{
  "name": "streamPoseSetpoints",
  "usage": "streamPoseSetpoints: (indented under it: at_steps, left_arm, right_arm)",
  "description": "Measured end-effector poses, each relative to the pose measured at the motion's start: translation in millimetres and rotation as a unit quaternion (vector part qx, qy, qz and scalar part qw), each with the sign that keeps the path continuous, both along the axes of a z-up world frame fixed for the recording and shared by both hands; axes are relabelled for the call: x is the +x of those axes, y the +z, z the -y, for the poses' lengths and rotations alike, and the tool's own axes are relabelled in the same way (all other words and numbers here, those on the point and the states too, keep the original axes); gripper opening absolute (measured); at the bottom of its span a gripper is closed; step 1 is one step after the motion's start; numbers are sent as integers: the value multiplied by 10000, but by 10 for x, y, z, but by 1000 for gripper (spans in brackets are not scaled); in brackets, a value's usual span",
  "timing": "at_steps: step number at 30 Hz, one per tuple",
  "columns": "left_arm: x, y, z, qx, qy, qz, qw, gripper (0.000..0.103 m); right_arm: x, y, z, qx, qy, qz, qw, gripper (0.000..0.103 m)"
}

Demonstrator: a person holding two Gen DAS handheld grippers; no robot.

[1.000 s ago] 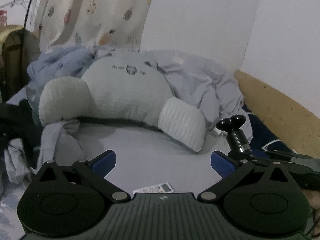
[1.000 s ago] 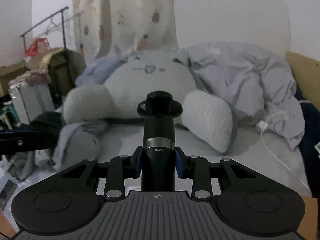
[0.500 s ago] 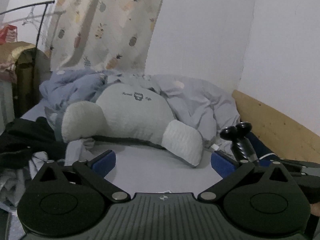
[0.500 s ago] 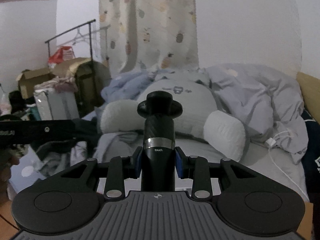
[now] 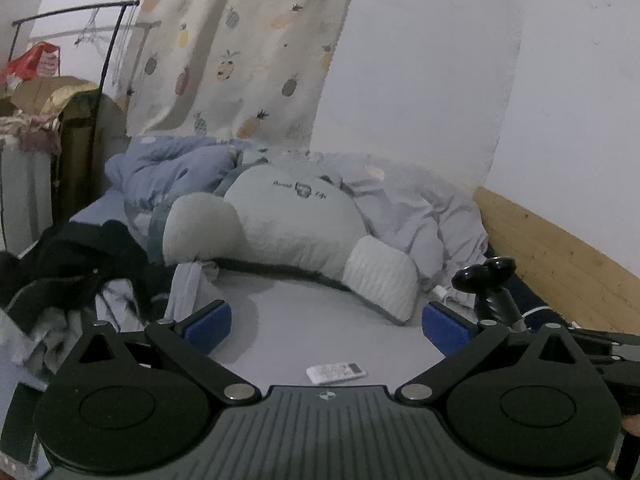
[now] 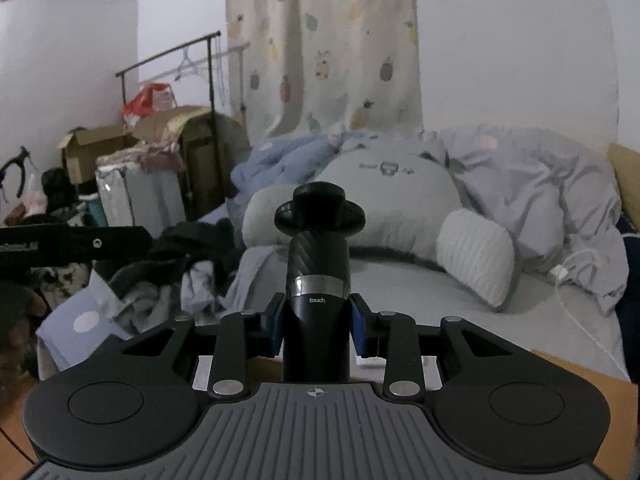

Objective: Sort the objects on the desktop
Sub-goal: 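Lower the black stick device into the cardboard box beside the blue shaver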

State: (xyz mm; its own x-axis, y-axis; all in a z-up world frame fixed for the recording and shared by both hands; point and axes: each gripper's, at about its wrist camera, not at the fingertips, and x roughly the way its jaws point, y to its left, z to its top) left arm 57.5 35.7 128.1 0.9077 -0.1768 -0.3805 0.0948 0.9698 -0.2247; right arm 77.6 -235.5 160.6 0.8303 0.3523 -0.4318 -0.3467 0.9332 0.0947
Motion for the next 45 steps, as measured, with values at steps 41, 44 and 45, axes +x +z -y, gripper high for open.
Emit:
streamPoseSetpoints:
  at_steps: [41,44,45]
  left_arm:
    - [-35,-1540,-286,-115,183,-825,9964,103]
    - [-31,-1557,-305,-214,172,-858,9959,103]
    - [-27,-1564,-309,-228,168,-868,9958,103]
  right_arm:
    - [1003,-2208,-785,-549,-128,-2284,9719,36]
    - [1087,-2284,-804,-510,-175,-2429,9685,36]
    - [1117,-2310,-812,-508,-187,-2478,9673,36]
